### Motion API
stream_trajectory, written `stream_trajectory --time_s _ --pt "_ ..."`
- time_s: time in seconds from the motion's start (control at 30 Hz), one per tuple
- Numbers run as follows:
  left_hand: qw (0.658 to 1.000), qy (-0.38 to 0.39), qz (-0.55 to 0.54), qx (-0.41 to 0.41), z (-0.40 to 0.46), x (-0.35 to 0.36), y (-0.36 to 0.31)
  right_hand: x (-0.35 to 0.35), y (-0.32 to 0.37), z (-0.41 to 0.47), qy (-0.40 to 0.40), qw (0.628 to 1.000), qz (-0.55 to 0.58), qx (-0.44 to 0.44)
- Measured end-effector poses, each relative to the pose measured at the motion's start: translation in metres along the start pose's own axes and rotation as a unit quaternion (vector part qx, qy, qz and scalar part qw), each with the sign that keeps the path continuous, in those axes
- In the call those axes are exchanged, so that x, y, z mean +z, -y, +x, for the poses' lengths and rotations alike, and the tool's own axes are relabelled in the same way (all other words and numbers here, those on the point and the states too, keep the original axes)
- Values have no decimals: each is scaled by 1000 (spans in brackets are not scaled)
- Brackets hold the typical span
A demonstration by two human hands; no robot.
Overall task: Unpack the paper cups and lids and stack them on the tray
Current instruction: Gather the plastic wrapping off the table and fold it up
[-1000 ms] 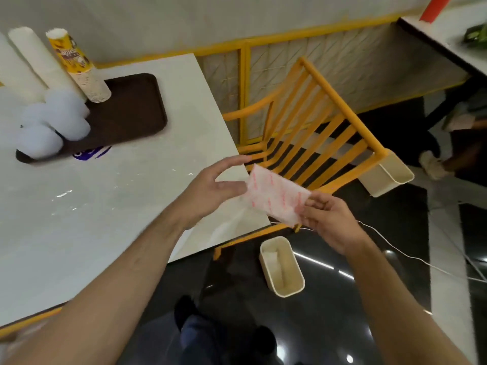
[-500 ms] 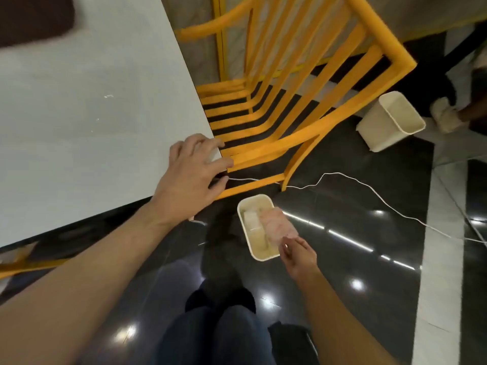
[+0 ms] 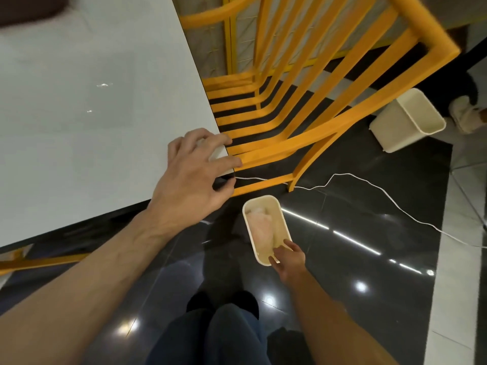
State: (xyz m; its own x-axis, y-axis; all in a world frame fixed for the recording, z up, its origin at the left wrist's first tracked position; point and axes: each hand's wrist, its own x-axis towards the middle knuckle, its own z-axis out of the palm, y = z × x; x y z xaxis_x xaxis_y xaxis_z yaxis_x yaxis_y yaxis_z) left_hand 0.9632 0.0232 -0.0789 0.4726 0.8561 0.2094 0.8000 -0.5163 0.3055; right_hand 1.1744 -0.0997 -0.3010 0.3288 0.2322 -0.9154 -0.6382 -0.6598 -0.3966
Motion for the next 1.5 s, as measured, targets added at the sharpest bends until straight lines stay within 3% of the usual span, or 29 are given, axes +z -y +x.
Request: stream_trajectory --time_s 0.13,0.27,0.37,0.43,0.6,0.77,0.9,1.07,1.27,1.5 --pt "994 48 -85 -54 2 -15 -5 -1 23 -59 43 997 -57 -33" --pt "958 101 -222 -153 1 -45 -13 7 61 -128 87 985 -93 -114" --pt "914 91 -305 -251 -14 -71 -18 25 91 -180 111 965 -142 -190" --pt "905 67 -300 -296 -29 -87 -10 42 109 -214 138 940 -180 -253" --pt "926 16 -180 -331 -71 -123 43 100 132 -286 180 831 -310 -425" --pt "924 18 -22 -380 -91 -156 115 178 122 -319 195 671 -473 -537" --pt "933 43 42 -354 -99 -170 178 248 105 -321 188 569 -543 -588" --pt "940 132 51 -309 -97 -176 218 312 94 -306 166 494 -615 -592" --pt "951 157 84 -252 -127 -172 226 322 87 -293 161 434 -653 -600" --pt "970 86 99 -205 -131 -180 219 310 86 -293 191 392 -657 -615"
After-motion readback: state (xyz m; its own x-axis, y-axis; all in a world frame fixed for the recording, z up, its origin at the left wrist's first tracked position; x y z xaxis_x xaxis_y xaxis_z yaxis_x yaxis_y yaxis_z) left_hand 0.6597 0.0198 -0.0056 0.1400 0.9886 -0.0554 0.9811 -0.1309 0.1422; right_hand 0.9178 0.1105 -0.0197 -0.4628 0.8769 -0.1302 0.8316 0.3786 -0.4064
